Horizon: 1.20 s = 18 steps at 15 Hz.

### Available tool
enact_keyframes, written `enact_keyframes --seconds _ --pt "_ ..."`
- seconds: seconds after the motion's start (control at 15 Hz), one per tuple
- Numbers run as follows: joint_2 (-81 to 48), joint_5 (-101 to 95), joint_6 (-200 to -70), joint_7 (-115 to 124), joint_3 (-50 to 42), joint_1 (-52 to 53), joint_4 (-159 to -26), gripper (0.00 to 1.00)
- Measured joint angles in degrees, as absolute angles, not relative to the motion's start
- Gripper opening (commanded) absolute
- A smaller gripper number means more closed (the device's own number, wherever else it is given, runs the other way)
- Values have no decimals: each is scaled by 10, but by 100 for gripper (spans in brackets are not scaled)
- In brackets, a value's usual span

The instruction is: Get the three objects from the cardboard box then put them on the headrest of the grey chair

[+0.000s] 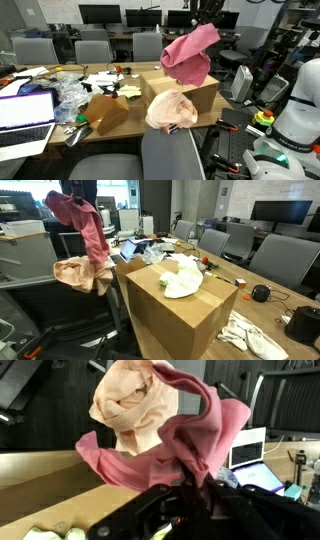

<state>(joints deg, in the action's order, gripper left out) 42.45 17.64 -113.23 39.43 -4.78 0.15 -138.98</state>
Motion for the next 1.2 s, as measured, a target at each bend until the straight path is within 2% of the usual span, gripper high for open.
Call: enact_keyframes --seconds 0.53,1.2 --pt "421 194 -1032 301 -30 -7 -1352 2" --pt "392 190 -960 266 81 -4 -1295 2"
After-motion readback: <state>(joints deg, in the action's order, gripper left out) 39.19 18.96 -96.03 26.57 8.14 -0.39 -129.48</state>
